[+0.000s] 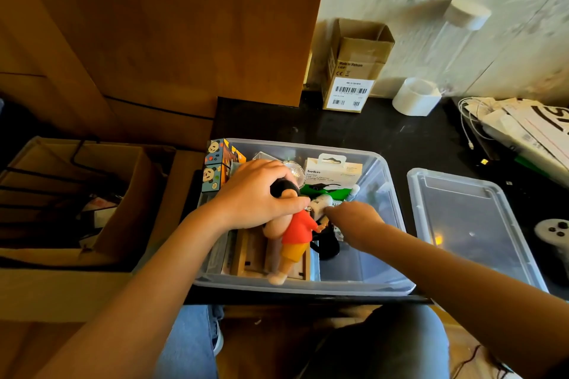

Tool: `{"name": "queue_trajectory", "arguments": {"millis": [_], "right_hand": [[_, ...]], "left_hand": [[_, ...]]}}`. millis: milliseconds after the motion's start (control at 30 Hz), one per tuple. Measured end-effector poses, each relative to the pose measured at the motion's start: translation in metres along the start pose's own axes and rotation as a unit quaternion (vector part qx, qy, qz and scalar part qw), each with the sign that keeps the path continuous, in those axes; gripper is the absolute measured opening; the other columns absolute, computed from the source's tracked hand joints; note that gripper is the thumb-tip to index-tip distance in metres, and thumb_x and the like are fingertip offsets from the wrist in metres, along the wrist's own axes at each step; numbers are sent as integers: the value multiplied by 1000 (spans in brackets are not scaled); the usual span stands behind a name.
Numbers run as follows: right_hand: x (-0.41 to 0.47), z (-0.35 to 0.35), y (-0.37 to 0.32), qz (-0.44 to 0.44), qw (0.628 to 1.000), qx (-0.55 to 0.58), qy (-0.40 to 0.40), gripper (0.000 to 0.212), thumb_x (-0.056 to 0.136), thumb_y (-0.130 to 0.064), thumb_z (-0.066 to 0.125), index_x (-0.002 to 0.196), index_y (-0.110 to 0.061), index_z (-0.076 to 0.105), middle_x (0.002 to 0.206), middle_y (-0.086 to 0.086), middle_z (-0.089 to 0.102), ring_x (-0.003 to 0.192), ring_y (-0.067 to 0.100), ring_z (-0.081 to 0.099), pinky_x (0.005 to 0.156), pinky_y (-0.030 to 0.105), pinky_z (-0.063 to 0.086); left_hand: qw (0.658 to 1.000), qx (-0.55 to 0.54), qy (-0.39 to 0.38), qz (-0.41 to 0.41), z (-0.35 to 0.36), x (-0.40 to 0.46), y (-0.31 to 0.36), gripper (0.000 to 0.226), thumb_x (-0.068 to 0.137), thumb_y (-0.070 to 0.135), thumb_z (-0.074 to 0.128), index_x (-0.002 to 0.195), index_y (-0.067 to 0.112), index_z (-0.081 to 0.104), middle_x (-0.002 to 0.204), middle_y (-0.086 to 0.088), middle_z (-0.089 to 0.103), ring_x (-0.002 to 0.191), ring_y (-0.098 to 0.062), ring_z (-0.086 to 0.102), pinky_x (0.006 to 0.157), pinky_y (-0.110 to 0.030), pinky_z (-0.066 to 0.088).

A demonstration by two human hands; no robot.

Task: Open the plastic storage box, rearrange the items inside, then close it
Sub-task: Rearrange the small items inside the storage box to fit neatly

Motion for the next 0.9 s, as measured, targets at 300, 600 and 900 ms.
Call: {"name": "queue_trajectory", "arguments": {"millis": [300,600,900], "right_hand": [[1,1,-12,-67,997,48,-6,36,88,-14,58,124,-15,53,111,6,63,100,23,60,84,31,49],[-6,4,-14,-78,996,-37,-31,42,87,-17,62,127,-15,48,116,8,59,105,26,58,83,32,48],[-11,32,-12,-16,958,245,-147,58,79,-41,69,127,-15,50,108,9,67,71,15,66,67,24,54]], "left_hand": [[1000,-5,1,-2,-1,0,1,36,72,61,55,92,32,63,105,13,59,107,-9,48,96,-39,38],[1000,-6,1,0,-1,0,1,39,70,62,55,93,31,64,108,13,60,109,-9,48,98,-40,38],[1000,-7,9,11,-2,-1,2,47,65,71,48,89,33,64,104,14,62,106,-8,51,96,-40,39]]}}
Point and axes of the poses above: each hand's wrist, its own x-axis towards the middle knuckle, its own z-axis out of the palm, y = z × x, the point moved 10 cm from there along x, towards the middle knuckle
